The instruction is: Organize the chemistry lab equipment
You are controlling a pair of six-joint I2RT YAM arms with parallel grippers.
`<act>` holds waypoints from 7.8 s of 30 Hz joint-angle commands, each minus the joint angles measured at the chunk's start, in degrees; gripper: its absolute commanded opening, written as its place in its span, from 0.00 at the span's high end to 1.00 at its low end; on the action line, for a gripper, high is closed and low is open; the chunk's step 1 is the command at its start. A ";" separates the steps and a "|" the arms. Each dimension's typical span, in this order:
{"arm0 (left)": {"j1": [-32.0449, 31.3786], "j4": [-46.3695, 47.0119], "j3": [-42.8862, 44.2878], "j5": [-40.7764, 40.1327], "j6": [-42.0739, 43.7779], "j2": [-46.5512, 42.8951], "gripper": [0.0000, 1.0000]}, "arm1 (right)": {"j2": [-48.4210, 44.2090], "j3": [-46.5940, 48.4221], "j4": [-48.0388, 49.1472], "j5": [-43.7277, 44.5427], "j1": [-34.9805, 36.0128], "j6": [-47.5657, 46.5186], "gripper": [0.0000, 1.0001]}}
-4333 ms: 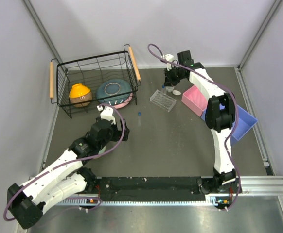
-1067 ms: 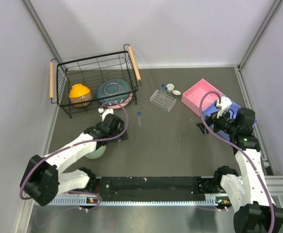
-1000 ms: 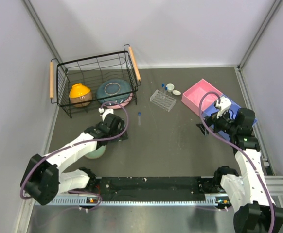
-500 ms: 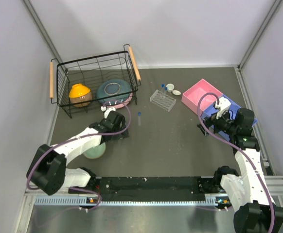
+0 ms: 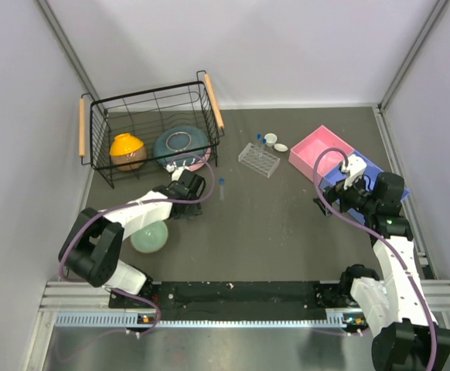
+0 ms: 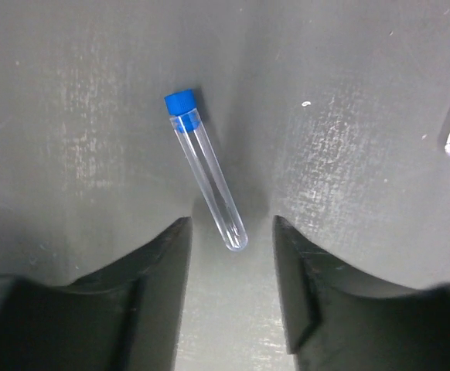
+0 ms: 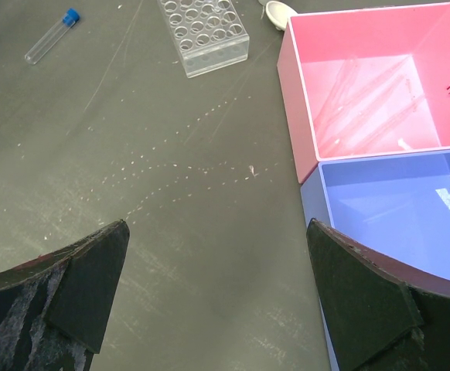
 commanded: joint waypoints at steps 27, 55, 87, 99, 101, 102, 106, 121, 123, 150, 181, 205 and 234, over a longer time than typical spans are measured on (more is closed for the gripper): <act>0.53 4.09 -1.02 15.52 5.60 -2.63 1.00 | -0.02 -0.05 0.94 -1.37 -0.73 -1.44 0.01; -11.77 29.14 -12.63 42.97 12.20 -29.02 1.00 | 16.05 20.83 -30.75 -20.71 3.39 -13.72 0.01; -24.52 39.88 -4.81 40.86 8.68 -14.86 1.00 | 35.57 32.91 -34.30 -24.14 33.19 1.38 0.13; -24.61 37.86 -4.89 37.69 9.47 -15.48 1.00 | 38.03 34.40 -34.48 -22.91 35.04 2.87 0.84; -24.69 37.33 -4.81 36.47 9.38 -15.65 1.00 | 38.30 34.57 -34.57 -22.82 35.13 2.70 0.90; -24.69 36.98 -4.89 35.85 9.30 -15.83 1.00 | 38.21 34.84 -34.65 -22.73 35.13 2.52 0.92; -24.69 35.49 -6.12 31.63 9.21 -18.55 0.71 | 38.82 36.51 -34.83 -20.90 35.04 2.34 0.93; -23.55 11.41 -12.97 -2.55 7.89 -40.95 0.17 | 56.48 60.49 -32.99 1.84 27.04 -1.52 0.91; -23.38 10.44 -15.08 -5.02 7.01 -44.12 0.15 | 59.99 64.96 -30.89 5.81 26.87 -1.17 0.90; -20.39 8.41 -16.67 -8.36 6.83 -43.95 0.12 | 82.51 85.55 -23.05 20.25 28.01 0.67 0.88; -18.98 8.41 -17.99 -7.22 6.48 -45.36 0.12 | 85.94 84.41 -23.23 21.92 29.41 -0.03 0.78; -16.70 9.56 -13.60 2.45 0.68 -38.16 0.04 | 54.14 57.27 -23.76 13.58 29.33 -5.11 0.32; -12.74 2.69 1.87 5.26 8.24 -13.73 0.05 | 5.16 4.25 5.95 -8.94 -2.58 7.10 0.01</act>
